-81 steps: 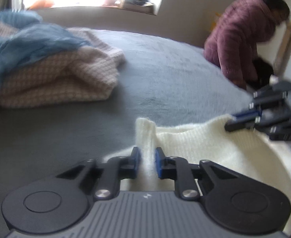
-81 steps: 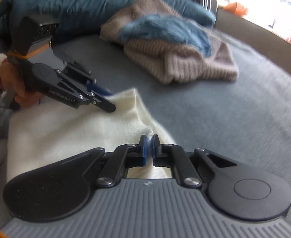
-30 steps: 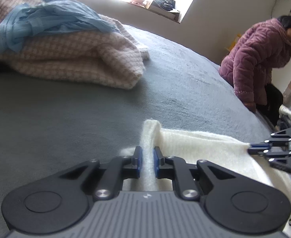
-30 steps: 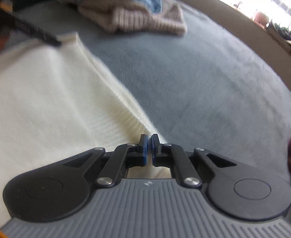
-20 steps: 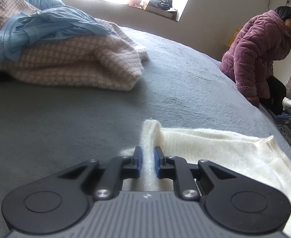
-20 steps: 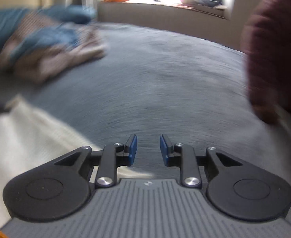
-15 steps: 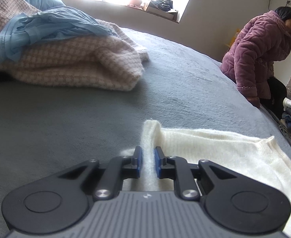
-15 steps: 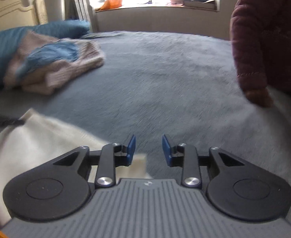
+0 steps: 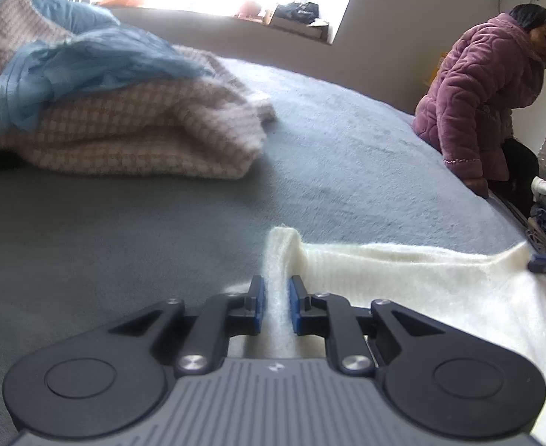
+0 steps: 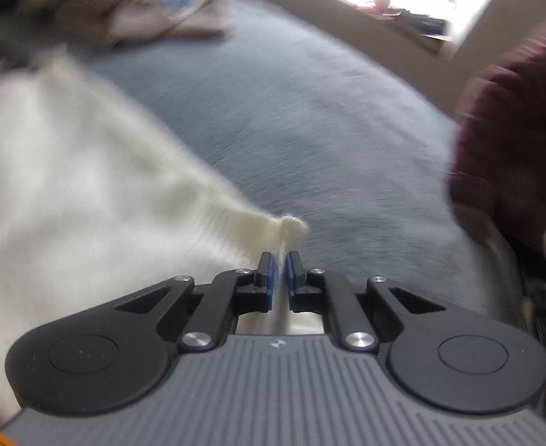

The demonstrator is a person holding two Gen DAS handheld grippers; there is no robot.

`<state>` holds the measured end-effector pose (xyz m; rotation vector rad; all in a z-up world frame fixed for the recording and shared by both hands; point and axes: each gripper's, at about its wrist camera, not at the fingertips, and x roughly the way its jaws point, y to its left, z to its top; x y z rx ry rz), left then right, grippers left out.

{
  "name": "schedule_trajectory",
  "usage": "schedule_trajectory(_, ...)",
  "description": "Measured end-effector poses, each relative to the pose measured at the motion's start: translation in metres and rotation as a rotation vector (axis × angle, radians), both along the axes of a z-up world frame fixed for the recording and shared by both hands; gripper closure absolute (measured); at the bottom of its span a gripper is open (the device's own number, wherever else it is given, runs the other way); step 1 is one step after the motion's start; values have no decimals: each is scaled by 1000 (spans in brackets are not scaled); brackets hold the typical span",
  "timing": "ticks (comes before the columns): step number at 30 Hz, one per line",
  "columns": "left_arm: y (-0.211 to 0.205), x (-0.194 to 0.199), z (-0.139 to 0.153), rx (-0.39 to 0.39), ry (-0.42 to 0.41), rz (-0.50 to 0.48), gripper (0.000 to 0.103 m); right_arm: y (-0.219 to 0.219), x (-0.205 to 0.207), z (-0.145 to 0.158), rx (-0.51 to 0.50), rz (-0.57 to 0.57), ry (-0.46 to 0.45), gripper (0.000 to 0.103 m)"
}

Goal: Fold clothes

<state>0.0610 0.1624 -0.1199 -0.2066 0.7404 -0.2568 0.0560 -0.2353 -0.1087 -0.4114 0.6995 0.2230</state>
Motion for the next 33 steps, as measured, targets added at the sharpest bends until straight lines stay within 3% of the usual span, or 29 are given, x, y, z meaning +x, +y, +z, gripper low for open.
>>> schedule_trajectory(3,-2,4,-2,4,6,-8,88,-27,-3,8,128,-126,3,103)
schedule_trajectory(9,-3,11,-10,26,21,-23,88,-99,18,-30,372,-459,99,103)
schedule_trajectory(13,-3,11,-11,19,25,-21,87,-109,12,-17,580,-433,109,99)
schedule_trajectory(14,-3,11,-11,19,25,-22,86,-104,13,-13,597,-389,122,87)
schedule_trajectory(15,-2,11,-11,20,25,-23,86,-97,15,-9,603,-339,135,63)
schedule_trajectory(17,-2,11,-11,16,23,-26,87,-77,17,-5,554,-225,142,31)
schedule_trajectory(18,-2,12,-10,11,22,-28,87,-67,17,-4,503,-169,146,28)
schedule_trajectory(19,-1,12,-9,5,21,-30,88,-57,18,-8,451,-127,159,29)
schedule_trajectory(20,-1,13,-9,-1,20,-32,88,-47,20,-12,401,-89,173,40)
schedule_trajectory(21,-1,13,-8,-7,19,-34,89,-40,18,-17,363,-70,192,91)
schedule_trajectory(22,0,13,-8,-12,18,-36,90,-37,15,-20,336,-81,195,96)
schedule_trajectory(26,1,15,-6,-35,14,-44,90,-53,-7,-2,428,-172,78,98)
schedule_trajectory(28,2,16,-5,-47,12,-48,90,-64,-8,-5,469,-223,88,98)
schedule_trajectory(30,0,21,-11,-37,37,-58,90,-67,-3,-21,460,-253,126,98)
schedule_trajectory(33,2,28,-17,-62,74,-60,86,-76,6,-45,524,-304,166,97)
